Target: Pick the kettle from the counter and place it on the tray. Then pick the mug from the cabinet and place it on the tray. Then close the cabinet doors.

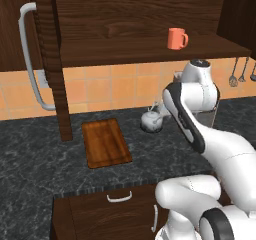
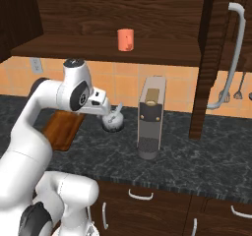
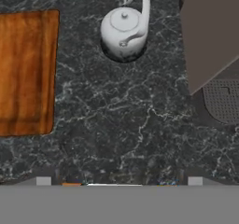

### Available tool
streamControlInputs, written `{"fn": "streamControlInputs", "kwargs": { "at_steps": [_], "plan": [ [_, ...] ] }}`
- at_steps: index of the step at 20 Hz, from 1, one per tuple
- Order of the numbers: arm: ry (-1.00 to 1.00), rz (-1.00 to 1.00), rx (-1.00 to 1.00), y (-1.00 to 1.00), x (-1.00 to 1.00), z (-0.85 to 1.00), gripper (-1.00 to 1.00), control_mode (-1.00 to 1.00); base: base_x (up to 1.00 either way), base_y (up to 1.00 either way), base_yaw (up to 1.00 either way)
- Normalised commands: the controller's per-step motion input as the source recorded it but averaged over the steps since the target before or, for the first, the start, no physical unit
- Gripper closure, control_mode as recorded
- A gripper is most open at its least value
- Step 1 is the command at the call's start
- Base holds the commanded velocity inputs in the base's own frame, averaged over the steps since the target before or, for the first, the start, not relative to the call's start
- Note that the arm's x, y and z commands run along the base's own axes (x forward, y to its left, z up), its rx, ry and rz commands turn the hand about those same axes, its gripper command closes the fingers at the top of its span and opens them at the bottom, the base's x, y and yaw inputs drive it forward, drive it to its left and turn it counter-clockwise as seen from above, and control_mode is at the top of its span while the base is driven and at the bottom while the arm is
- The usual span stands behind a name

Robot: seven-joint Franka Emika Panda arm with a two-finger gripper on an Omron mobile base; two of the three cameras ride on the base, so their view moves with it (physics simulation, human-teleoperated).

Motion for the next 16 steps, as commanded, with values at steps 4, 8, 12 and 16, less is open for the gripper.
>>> {"fn": "streamControlInputs", "kwargs": {
  "at_steps": [4,8,12,16],
  "plan": [
    [0.01,-0.13,0.0,-0.04,0.69,-0.29,-1.0,-1.0,0.0,0.0,0.0],
    [0.0,-0.04,0.02,-0.04,0.78,-0.16,-1.0,-1.0,0.0,0.0,0.0],
    [-0.01,-0.03,0.02,-0.11,0.77,-0.15,-1.0,-1.0,0.0,0.0,0.0],
    [-0.07,-0.05,0.0,-0.1,0.58,-0.25,-1.0,-1.0,0.0,0.0,0.0]
  ]
}}
